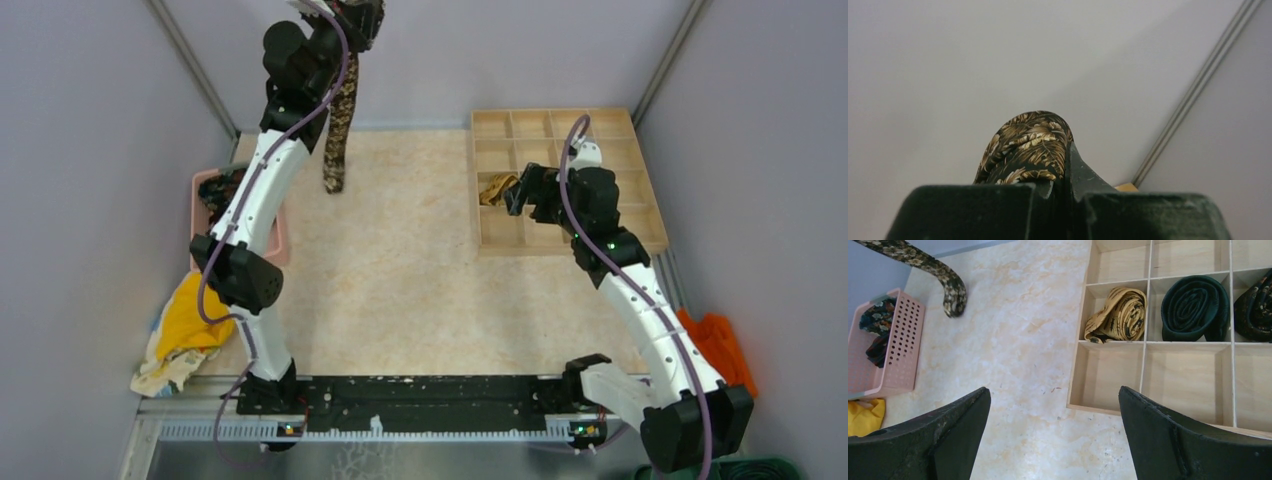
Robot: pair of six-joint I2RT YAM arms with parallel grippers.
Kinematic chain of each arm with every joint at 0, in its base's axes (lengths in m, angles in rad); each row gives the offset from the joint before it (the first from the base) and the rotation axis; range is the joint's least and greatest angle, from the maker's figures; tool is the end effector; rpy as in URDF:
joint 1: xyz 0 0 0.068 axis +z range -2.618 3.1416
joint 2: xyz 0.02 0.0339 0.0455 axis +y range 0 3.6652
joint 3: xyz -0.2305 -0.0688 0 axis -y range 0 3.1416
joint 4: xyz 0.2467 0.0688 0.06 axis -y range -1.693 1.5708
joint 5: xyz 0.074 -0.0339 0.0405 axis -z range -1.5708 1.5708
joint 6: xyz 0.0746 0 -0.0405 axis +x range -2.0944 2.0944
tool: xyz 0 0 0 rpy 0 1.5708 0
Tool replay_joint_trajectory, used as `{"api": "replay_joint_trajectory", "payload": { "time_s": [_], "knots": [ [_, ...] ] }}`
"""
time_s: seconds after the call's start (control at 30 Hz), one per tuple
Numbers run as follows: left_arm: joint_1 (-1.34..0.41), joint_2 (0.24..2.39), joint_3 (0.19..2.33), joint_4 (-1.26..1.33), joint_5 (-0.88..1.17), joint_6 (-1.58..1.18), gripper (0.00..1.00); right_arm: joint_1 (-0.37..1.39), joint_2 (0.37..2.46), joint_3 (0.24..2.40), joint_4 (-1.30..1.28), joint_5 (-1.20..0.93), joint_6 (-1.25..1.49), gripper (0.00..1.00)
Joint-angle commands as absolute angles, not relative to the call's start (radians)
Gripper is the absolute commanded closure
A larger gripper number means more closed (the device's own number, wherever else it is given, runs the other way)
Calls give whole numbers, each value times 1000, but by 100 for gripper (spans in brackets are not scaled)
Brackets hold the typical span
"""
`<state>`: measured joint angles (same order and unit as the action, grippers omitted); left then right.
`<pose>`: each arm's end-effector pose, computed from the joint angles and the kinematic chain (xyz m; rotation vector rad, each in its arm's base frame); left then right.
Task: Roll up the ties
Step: Place the tie at the center of the board.
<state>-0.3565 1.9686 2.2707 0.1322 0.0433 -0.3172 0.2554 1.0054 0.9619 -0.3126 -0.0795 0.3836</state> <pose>0.4316 -0.1642 0.5192 0.0620 1.1567 -0.6229 0.2739 0.0776 0.3056 0.0714 1.9573 0.5013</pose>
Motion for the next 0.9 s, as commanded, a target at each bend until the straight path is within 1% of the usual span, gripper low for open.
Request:
{"api": "replay_joint_trajectory", "payload": {
  "time_s": [0.0, 0.1, 0.17, 0.27, 0.3, 0.37, 0.47, 0.6, 0.67, 0.77, 0.8, 0.87],
  "knots": [
    [-363, 1730, 1929, 416, 200, -368, 100, 262, 1008, 935, -240, -112, 399, 1],
    [-402, 1535, 1587, 545, 157, -338, 100, 262, 1022, 920, -229, -140, 405, 1],
    [-418, 1415, 1377, 582, 150, -358, 100, 262, 1034, 909, -226, -154, 404, 1],
    [-469, 1208, 1032, 657, 80, -414, 100, 264, 1050, 891, -216, -171, 403, 1],
    [-503, 1147, 943, 651, 38, -414, 100, 264, 1055, 886, -213, -177, 405, 1],
    [-579, 1034, 758, 625, -109, -411, 100, 264, 1072, 879, -204, -192, 409, 1],
    [-685, 863, 591, 522, -254, -483, 100, 263, 1093, 877, -209, -203, 407, 1],
    [-727, 676, 446, 361, -326, -595, 100, 264, 1114, 856, -190, -245, 414, 1],
    [-727, 650, 449, 294, -345, -602, 100, 263, 1126, 846, -172, -265, 424, 1],
    [-726, 751, 541, 325, -363, -533, 100, 265, 1155, 847, -150, -281, 437, 1],
    [-725, 822, 597, 356, -369, -491, 100, 265, 1169, 853, -146, -285, 439, 1],
    [-714, 997, 776, 354, -357, -433, 100, 265, 1197, 860, -134, -298, 444, 1]
  ]
}}
